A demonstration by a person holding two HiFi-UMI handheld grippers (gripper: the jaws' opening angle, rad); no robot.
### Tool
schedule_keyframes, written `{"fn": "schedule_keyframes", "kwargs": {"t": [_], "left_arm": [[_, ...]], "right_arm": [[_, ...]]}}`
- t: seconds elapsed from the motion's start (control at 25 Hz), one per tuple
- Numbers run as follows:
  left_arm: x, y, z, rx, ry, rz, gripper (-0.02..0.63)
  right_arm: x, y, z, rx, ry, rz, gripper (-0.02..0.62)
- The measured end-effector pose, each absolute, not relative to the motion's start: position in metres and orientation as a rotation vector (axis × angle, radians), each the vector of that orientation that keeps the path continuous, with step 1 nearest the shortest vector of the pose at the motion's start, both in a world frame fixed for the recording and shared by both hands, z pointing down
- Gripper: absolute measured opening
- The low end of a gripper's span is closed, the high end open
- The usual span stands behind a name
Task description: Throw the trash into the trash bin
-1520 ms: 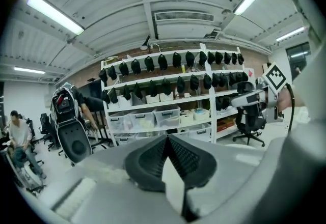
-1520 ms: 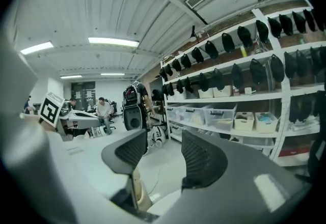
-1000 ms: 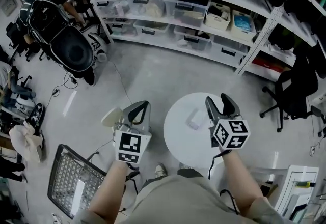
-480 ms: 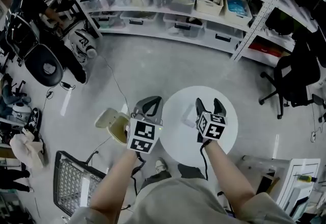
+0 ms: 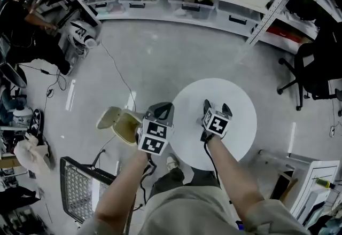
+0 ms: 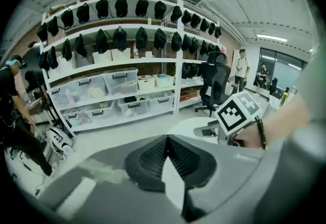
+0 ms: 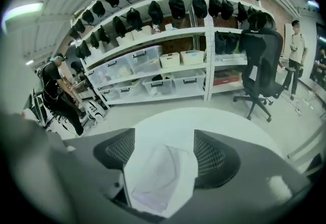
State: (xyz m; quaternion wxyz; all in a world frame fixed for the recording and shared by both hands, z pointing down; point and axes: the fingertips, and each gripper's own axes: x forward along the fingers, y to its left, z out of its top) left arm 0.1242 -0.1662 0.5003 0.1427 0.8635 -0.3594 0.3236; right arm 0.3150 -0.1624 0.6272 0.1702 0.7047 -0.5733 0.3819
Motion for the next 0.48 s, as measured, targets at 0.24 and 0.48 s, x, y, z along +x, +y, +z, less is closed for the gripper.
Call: {"fn": "schedule_keyframes", "kwargs": {"t": [0.24, 0.48], "left_arm": [[0.115, -0.155, 0.543, 2.367, -0.981, 0.948, 0.002], [0.102, -0.141, 0.57, 2.286, -0.963, 0.973, 0.002]], "right_arm": [[0.314, -0.15, 0.674, 1.981, -1.474, 1.21, 0.368], [0.304, -0.14, 0.699, 1.896, -1.412, 1.249, 0.379]]}}
